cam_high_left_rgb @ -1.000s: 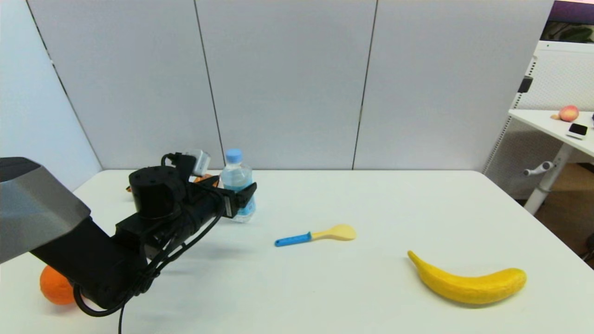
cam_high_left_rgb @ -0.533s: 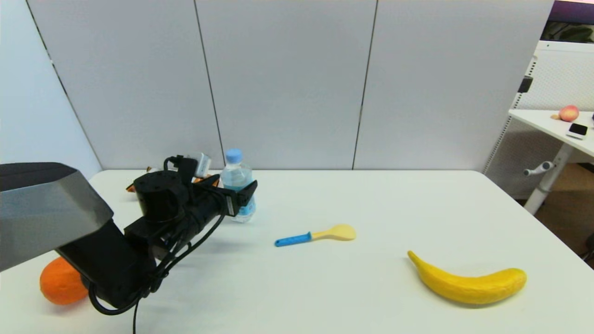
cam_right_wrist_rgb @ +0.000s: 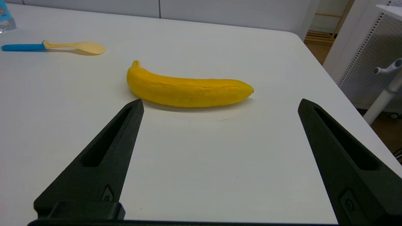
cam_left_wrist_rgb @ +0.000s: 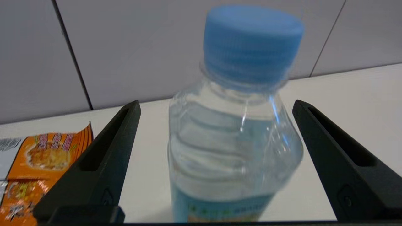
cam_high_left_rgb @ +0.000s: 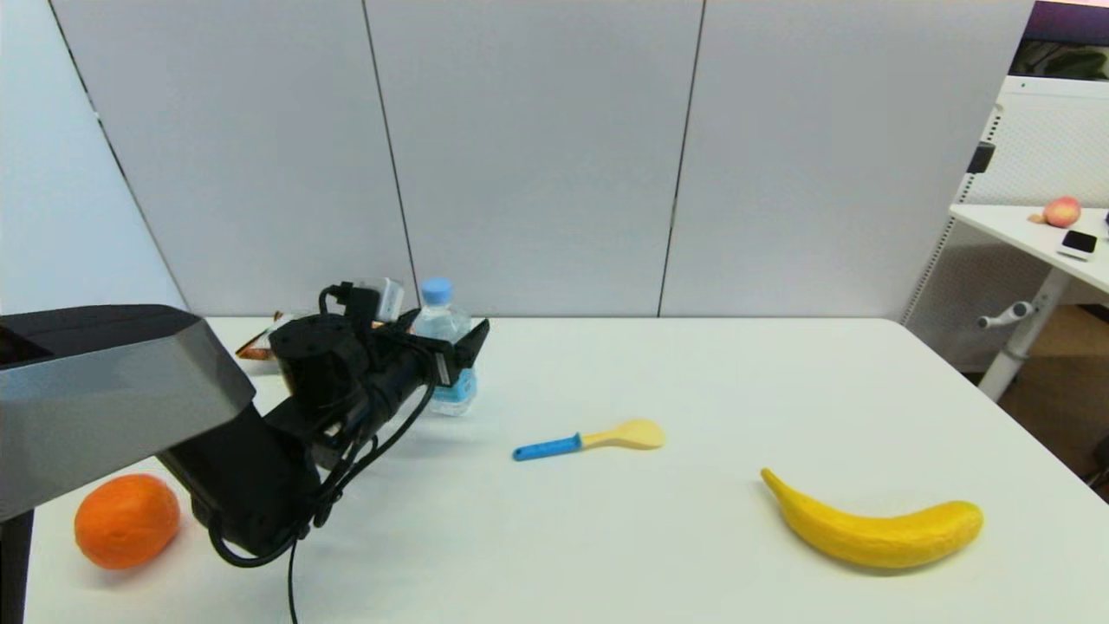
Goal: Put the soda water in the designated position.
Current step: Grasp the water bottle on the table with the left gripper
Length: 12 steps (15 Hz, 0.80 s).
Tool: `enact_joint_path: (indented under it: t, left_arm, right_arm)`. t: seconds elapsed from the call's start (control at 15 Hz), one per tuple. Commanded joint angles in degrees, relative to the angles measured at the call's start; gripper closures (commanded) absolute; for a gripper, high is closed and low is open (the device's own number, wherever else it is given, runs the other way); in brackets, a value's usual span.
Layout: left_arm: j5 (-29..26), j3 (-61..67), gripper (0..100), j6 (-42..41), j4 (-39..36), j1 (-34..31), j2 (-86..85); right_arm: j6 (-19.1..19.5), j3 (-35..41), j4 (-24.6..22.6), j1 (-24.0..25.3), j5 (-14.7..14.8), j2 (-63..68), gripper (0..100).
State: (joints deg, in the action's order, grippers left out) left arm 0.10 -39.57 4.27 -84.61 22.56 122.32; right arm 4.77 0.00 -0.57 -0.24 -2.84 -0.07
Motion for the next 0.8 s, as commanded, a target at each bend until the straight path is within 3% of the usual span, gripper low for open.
enact_joint_path:
  t: [0.07, 0.8]
  left_arm:
    - [0.08, -1.30, 0, 0.04, -0.73, 0.02, 1.96]
    - [0.08, -2.00, 0, -0.05, -0.81, -0.15, 2.66]
  right_arm:
    - [0.07, 0.00, -0.04, -0.02, -0.06, 0.07, 0]
    - [0.07, 0.00, -0.04, -0.02, -0.06, 0.07, 0]
